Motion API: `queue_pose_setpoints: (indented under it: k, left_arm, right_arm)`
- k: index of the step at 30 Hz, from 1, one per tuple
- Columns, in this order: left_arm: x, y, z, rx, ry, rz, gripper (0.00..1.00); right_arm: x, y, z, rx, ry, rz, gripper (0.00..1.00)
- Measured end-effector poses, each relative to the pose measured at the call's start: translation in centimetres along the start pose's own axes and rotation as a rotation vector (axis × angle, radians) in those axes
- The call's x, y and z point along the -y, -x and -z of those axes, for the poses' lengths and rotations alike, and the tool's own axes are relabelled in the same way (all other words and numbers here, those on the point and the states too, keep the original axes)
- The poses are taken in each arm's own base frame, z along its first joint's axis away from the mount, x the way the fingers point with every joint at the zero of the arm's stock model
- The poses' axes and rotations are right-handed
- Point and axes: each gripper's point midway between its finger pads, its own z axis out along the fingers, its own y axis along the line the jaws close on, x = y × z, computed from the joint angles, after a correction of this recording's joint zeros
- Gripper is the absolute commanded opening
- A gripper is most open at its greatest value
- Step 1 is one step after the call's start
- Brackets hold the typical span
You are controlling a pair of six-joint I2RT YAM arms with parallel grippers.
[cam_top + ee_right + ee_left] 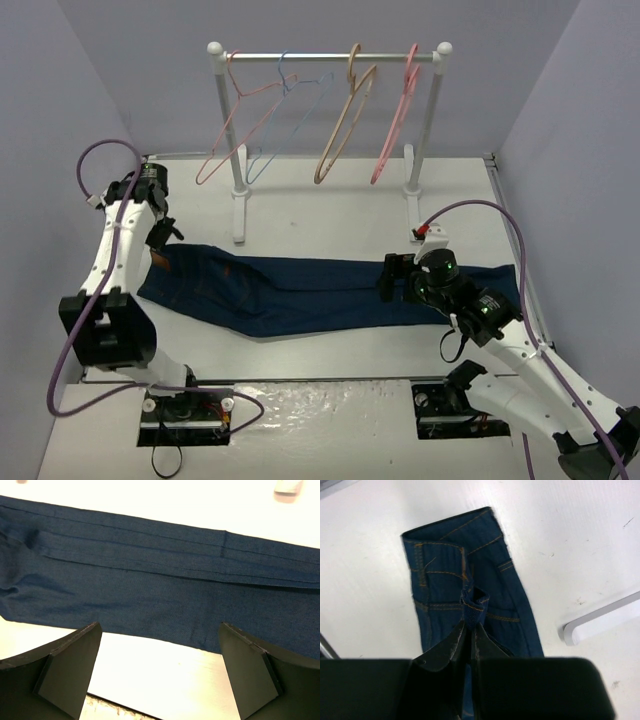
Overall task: Place the trousers on the hanger
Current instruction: Fold the trousers at the center of the board.
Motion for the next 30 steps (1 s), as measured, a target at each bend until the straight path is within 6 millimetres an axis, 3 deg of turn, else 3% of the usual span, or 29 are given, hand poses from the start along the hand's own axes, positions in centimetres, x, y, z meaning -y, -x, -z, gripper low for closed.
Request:
queue_pose_setpoints:
  k: [4, 10, 19, 30]
  left_arm:
    - [-4.6, -1.4, 1.8, 0.002, 0.018, 0.030, 0.00]
    - [-8.8, -3.5, 3.5, -0.015, 0.052, 0.052, 0.00]
    - [-10.6, -1.8, 8.0, 0.076, -0.085, 0.153, 0.00]
    - [-12.3, -1.8, 10.0, 0.104, -0.167, 0.198, 0.00]
  right_arm:
    - [-0.1, 0.1, 0.2, 0.007, 0.006, -0.001, 1.00]
    - [-0.3, 0.1, 0.4, 0.009, 0.022, -0.002, 1.00]
    - [-0.8, 0.5, 1.1, 0.032, 0.056, -0.001, 1.00]
    - [-1.5, 0.5, 1.5, 0.038, 0.089, 0.011, 1.00]
